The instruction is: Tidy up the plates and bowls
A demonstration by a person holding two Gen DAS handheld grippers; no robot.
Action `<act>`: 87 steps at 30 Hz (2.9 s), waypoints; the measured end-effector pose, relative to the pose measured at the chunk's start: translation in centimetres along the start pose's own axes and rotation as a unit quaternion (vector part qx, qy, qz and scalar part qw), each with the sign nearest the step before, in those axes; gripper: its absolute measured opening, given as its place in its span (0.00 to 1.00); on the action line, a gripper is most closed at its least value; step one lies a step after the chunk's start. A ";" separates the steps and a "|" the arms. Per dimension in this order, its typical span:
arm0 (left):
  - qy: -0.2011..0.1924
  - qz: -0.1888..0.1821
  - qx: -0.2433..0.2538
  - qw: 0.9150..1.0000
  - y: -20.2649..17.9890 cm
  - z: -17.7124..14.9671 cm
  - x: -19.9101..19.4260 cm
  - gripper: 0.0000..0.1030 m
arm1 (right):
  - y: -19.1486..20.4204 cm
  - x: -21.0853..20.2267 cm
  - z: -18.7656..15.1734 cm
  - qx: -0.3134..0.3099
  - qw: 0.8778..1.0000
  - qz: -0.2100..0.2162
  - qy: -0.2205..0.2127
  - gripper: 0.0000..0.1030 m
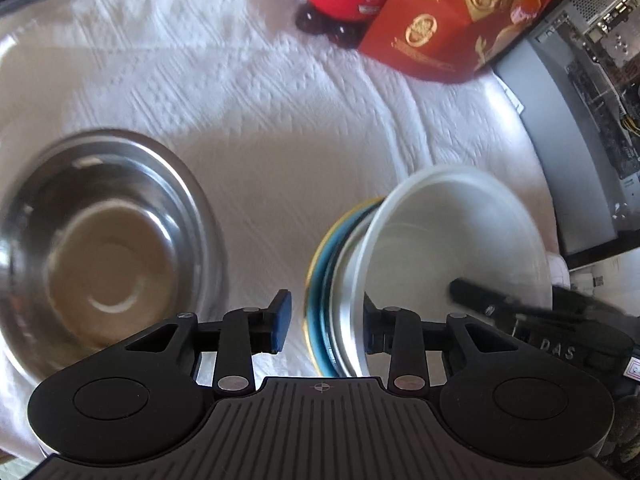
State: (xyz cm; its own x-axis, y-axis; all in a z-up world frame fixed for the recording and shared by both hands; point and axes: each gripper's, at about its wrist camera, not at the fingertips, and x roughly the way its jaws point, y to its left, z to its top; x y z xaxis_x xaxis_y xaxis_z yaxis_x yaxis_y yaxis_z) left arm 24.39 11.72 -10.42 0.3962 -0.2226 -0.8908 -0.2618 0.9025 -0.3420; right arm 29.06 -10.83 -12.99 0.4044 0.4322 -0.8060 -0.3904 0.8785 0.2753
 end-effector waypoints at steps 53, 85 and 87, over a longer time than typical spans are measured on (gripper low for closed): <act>0.007 -0.021 -0.048 0.999 0.6 -1.9 -0.1 0.40 | 1.5 3.4 0.6 0.008 0.994 0.076 0.079 0.73; 0.046 0.011 -0.010 0.999 -0.7 -0.4 0.7 0.42 | 1.1 3.4 0.1 0.021 0.990 0.100 0.094 0.72; 0.051 0.006 -0.010 0.999 -0.6 -0.3 0.8 0.43 | 1.2 3.4 0.2 0.016 0.991 0.094 0.098 0.72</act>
State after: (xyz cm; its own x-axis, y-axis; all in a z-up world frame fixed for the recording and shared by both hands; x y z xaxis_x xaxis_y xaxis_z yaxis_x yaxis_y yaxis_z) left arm 24.58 10.94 -10.99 0.3018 -0.2486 -0.9204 -0.2833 0.8984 -0.3355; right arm 30.13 -8.23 -15.28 0.1581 0.5432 -0.8246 -0.4157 0.7941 0.4434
